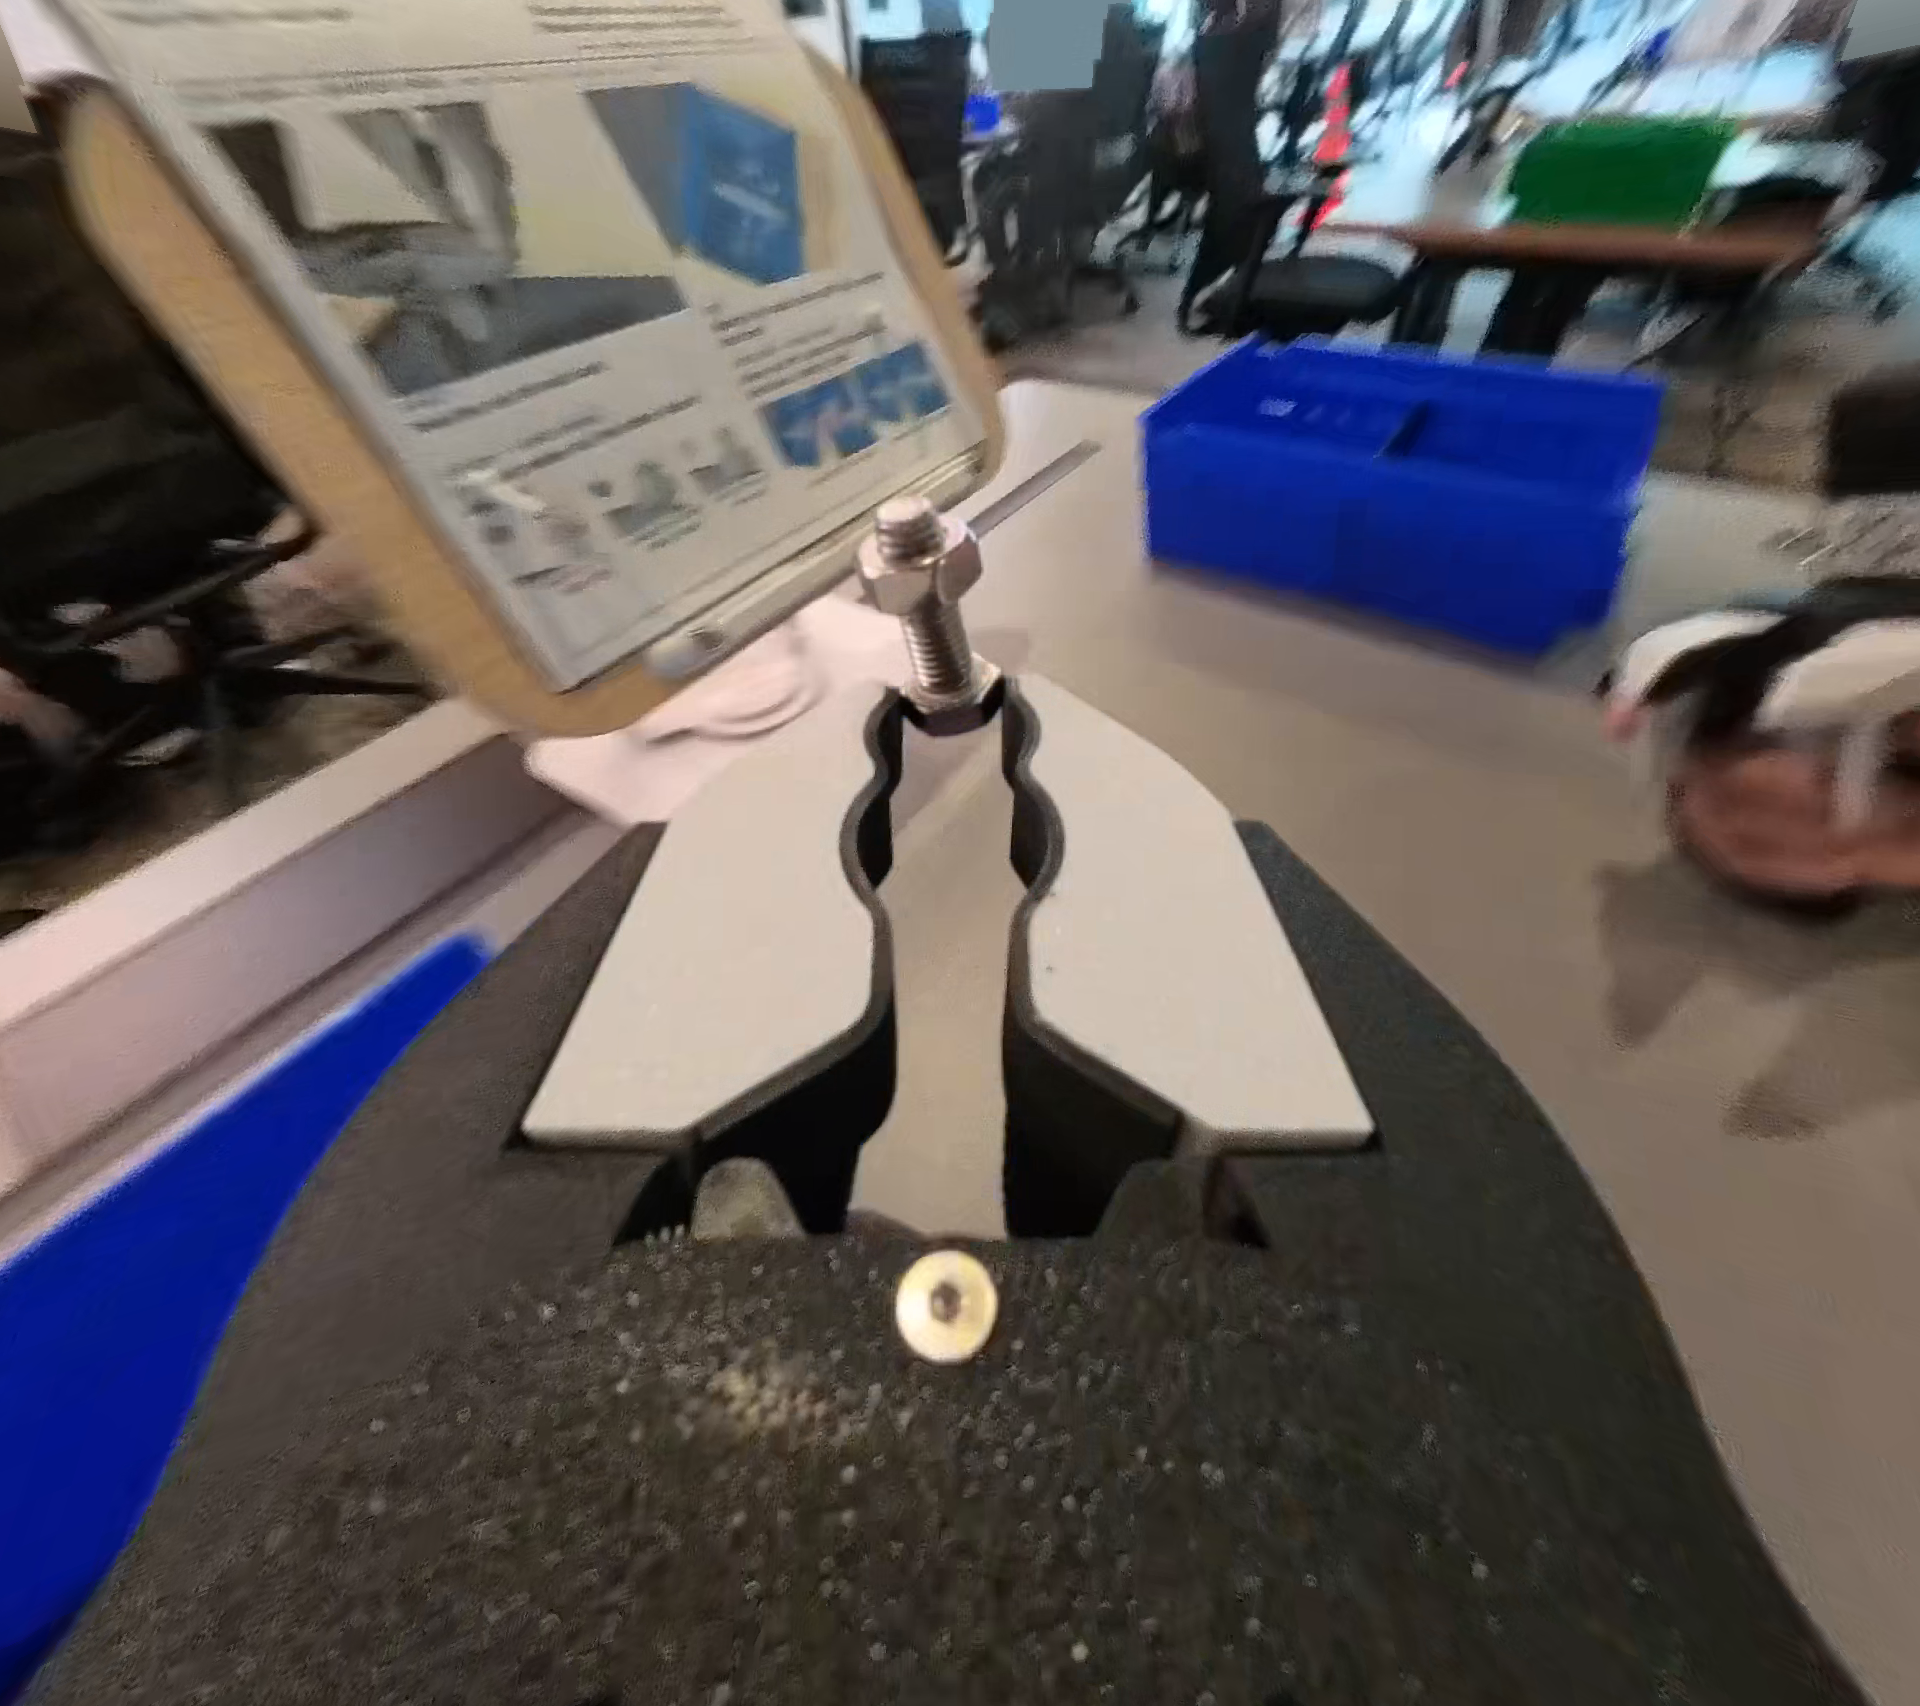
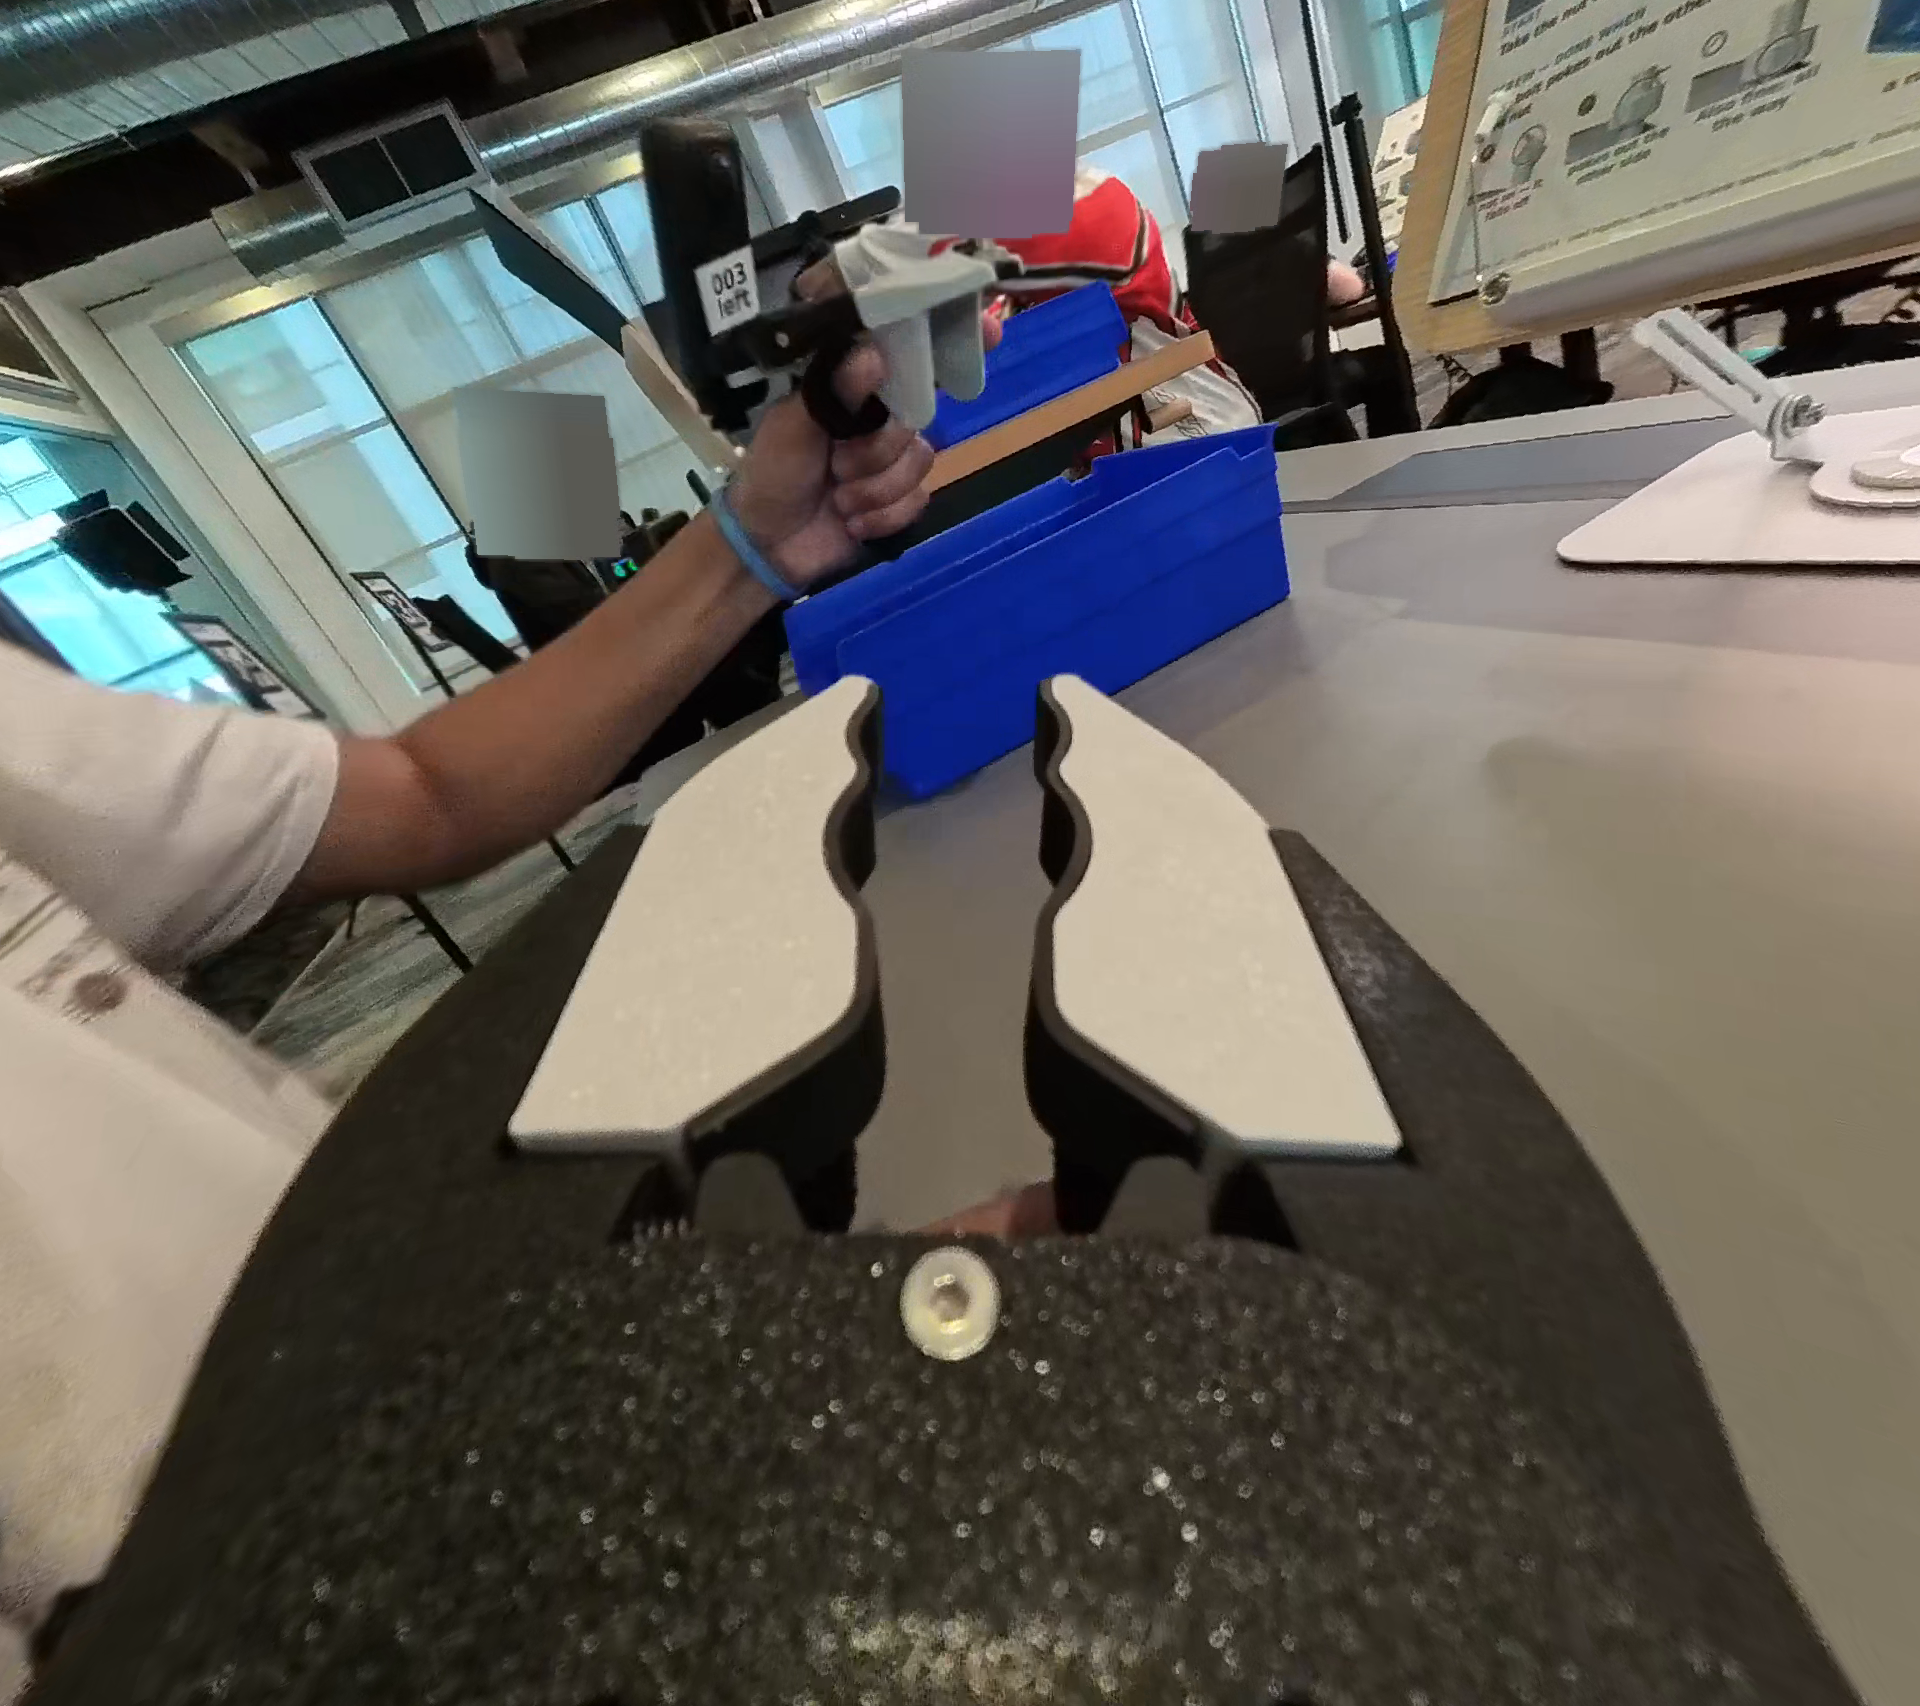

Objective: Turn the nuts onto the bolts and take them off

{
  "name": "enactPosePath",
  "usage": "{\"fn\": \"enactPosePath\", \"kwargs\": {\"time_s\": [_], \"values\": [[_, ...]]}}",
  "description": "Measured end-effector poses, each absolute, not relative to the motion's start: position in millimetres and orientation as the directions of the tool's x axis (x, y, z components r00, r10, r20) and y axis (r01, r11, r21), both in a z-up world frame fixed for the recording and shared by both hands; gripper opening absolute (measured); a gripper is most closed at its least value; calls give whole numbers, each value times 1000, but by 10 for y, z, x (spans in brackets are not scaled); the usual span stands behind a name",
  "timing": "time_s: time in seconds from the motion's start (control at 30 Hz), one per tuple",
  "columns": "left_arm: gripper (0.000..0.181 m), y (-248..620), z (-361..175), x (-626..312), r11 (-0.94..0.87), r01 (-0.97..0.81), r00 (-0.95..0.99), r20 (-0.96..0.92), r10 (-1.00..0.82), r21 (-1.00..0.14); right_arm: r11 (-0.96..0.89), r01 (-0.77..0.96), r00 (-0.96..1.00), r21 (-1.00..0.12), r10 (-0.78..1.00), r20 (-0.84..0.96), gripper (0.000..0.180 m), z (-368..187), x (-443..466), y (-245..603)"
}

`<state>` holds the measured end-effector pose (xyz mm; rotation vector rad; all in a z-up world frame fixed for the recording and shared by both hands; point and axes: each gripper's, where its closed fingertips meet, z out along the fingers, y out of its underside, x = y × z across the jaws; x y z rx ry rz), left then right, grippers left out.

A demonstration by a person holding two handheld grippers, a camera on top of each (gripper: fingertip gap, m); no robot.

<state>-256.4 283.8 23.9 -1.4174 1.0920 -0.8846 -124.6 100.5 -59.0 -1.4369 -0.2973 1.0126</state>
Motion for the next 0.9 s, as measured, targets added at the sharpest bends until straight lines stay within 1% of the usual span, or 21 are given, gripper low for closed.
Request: {"fn": "enactPosePath", "kwargs": {"time_s": [0.07, 0.17, 0.3, 0.4, 0.5, 0.53, 0.6, 0.7, 0.77, 0.9], "values": [[18, 2590, 254, -2270, -13, -91, 290, -14, -957, -996, -170, -379, 595, -910, 708, -380, 27, -605, -1228, 1016], [18, 2182, 118, -1852, -36, -82, 206, 19, -978, -996, -156, -321, 626, -934, 706, -333, 28, -649, -1269, 1016], [18, 1688, -239, -1503, -110, -71, 48, 107, -993, -991, -132, -270, 641, -954, 714, -280, 29, -670, -1330, 987], [18, 1464, -568, -1395, -141, -115, -22, 144, -989, -983, -88, -236, 676, -968, 701, -229, 30, -667, -1310, 981], [18, 1311, -779, -1343, -56, -161, -84, 70, -994, -985, -82, -223, 704, -971, 676, -219, 30, -683, -1267, 1037], [18, 1277, -841, -1327, -58, -182, -103, 78, -992, -982, -91, -238, 697, -967, 677, -235, 30, -676, -1262, 1048], [18, 1214, -867, -1296, -59, -191, -131, 85, -988, -980, -117, -273, 686, -955, 672, -278, 30, -680, -1237, 1074], [18, 1120, -858, -1270, -15, -190, -152, 44, -987, -982, -170, -284, 675, -944, 664, -323, 35, -722, -1224, 1093], [18, 1060, -863, -1255, -5, -192, -166, 37, -985, -981, -147, -285, 681, -947, 665, -308, 34, -661, -1223, 1081], [18, 969, -888, -1228, -5, -201, -197, 46, -979, -980, -127, -218, 688, -968, 683, -245, 33, -613, -1330, 1099]]}}
